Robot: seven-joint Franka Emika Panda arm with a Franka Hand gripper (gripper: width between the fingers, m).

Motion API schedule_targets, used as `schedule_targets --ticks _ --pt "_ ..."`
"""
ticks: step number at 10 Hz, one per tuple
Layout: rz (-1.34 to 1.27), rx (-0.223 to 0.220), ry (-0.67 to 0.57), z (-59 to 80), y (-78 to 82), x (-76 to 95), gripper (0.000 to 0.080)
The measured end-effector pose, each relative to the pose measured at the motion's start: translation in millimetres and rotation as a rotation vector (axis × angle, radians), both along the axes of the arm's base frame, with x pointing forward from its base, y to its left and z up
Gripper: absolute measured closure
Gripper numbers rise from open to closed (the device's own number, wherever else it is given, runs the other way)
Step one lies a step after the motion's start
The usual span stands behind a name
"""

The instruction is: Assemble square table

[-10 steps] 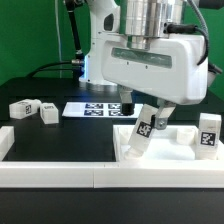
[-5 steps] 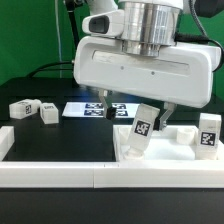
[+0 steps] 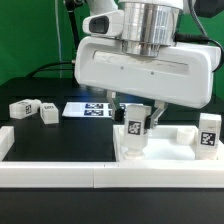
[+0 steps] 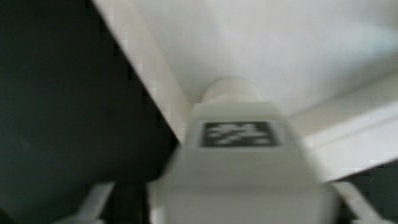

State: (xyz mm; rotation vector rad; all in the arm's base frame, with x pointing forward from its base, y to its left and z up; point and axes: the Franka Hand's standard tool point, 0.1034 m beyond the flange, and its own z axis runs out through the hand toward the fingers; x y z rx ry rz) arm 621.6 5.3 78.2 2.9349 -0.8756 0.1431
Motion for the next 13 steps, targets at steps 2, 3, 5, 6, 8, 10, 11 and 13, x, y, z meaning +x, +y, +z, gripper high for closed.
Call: schedule_targets --ticks 2,3,5,6,8,10,11,13 --pt "-0.104 0.008 -0.01 -0.1 0.2 -0.1 0.0509" --pt "-0.18 0.013 -0.018 -0.1 0.3 -0.1 0.0509" --pt "-0.393 0.044 -0.038 -1.6 -6.3 0.4 0.0509" --pt "-0.526 0.072 -0.05 -1.8 -11.1 0.9 0.0509" --pt "-0.9 0.174 -0.024 -0.2 -13.2 0.6 0.0509" --pt "-1.237 0.225 -0.029 -0.1 -3.6 3.9 0.0509" --pt "-1.348 0.223 -0.031 -4.0 -0.7 6.4 0.0509" --pt "-1.45 0.225 -0.028 -3.4 3.6 10.0 0.0509"
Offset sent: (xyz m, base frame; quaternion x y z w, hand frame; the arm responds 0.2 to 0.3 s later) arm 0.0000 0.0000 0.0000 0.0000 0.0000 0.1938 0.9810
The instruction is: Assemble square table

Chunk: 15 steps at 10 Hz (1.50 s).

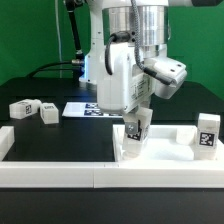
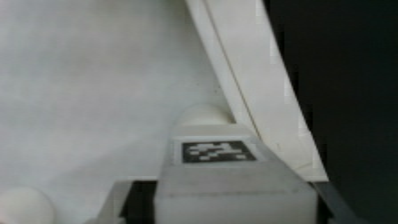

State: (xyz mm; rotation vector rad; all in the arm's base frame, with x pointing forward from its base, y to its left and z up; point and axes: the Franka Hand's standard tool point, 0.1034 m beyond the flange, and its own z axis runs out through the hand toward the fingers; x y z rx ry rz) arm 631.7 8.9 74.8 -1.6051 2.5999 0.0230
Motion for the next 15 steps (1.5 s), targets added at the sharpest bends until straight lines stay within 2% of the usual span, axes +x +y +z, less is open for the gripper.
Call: schedule_targets --ticks 1,2,3,4,5,10,12,13,14,15 --pt "0.007 -0.001 0.0 -0.6 0.0 -0.3 0.0509" --pt "0.023 -0.002 0.0 -0.8 -0.1 -0.4 0.0331" --pt "0.028 -0.002 0.0 -0.5 -0.3 -0.4 0.0213" --pt "0.202 -0.002 0.01 1.4 -1.6 -3.5 0.0213" --pt "0.379 -0.005 0.008 4.1 -4.1 -5.0 0.0164" --pt "0.808 -0.039 -0.011 3.8 -6.9 -6.7 0.015" --pt "1.135 -0.101 0.005 4.0 -9.8 -10.8 0.015" --pt "1.167 -0.115 -0.004 3.9 -11.1 -8.6 0.015" --pt "1.151 -0.114 -0.004 4.0 -11.6 -8.5 0.0267" --pt "1.132 -0.114 -0.003 3.8 -11.5 -8.5 0.0267"
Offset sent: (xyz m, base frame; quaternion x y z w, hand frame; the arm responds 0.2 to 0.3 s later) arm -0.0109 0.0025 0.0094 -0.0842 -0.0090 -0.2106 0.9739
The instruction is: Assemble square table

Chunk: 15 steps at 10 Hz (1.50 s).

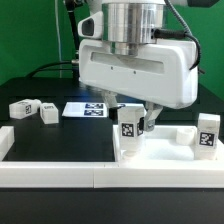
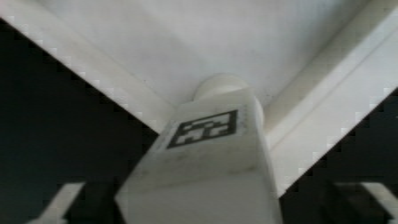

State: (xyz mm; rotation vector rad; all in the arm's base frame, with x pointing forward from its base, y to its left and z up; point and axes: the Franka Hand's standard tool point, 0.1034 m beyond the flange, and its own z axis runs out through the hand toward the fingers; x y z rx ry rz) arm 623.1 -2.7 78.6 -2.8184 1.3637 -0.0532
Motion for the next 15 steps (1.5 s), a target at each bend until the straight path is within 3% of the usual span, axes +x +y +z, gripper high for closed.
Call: schedule_targets --ticks 2,6,9,11,12,13,14,15 --pt "-0.096 0.004 -0.001 -0.2 -0.1 0.1 0.0514" --pt "-0.422 0.018 -0.002 -1.0 0.2 -0.1 0.0514" --pt "-0.972 0.112 -0.066 -5.0 -5.1 -5.5 0.0514" --pt "-1.209 0.123 -0.072 -4.0 2.1 -6.7 0.0514" --pt "-1.193 0.121 -0.072 -4.2 1.1 -7.1 0.0514" --pt "-1.174 0.118 -0.072 -4.8 1.2 -7.3 0.0426" --pt "-1.163 0.116 -0.071 -5.1 1.5 -7.4 0.0285" --pt "-0.961 0.09 -0.048 -4.8 4.7 -9.2 0.0193"
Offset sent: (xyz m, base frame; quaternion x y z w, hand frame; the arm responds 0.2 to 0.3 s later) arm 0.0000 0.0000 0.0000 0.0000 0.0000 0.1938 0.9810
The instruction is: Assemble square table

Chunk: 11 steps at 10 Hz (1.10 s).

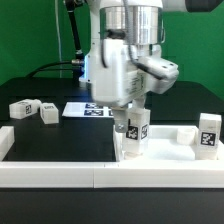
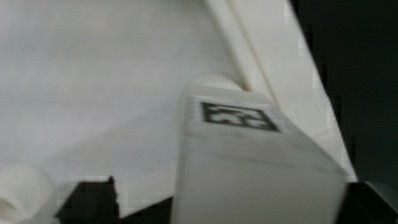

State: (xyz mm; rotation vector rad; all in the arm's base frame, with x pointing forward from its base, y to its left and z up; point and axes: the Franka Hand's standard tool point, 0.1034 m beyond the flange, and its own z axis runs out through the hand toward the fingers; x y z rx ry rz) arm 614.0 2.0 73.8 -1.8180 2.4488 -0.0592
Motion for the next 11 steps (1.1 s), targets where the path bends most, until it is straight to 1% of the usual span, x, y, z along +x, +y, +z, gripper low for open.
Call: schedule_targets --ticks 1,2,4,5,7,8,10,11 --pt "0.14 -0.019 0.01 0.3 3.6 -0.5 0.0193" --pt "0.219 -0.032 0.007 -0.5 6.8 -1.9 0.0158" --pt "0.36 -0.046 0.005 -0.9 3.8 -1.9 0.0152" --pt "0.471 -0.063 0.008 -0.5 4.5 -1.4 0.015" --pt "0.813 -0.137 0.03 2.0 6.6 2.8 0.015" --pt "0.926 -0.158 0.033 2.2 7.6 3.4 0.015" --pt "1.039 -0.174 0.029 2.4 6.6 4.1 0.015" --pt "0.992 -0.17 0.027 2.1 6.7 4.0 0.015"
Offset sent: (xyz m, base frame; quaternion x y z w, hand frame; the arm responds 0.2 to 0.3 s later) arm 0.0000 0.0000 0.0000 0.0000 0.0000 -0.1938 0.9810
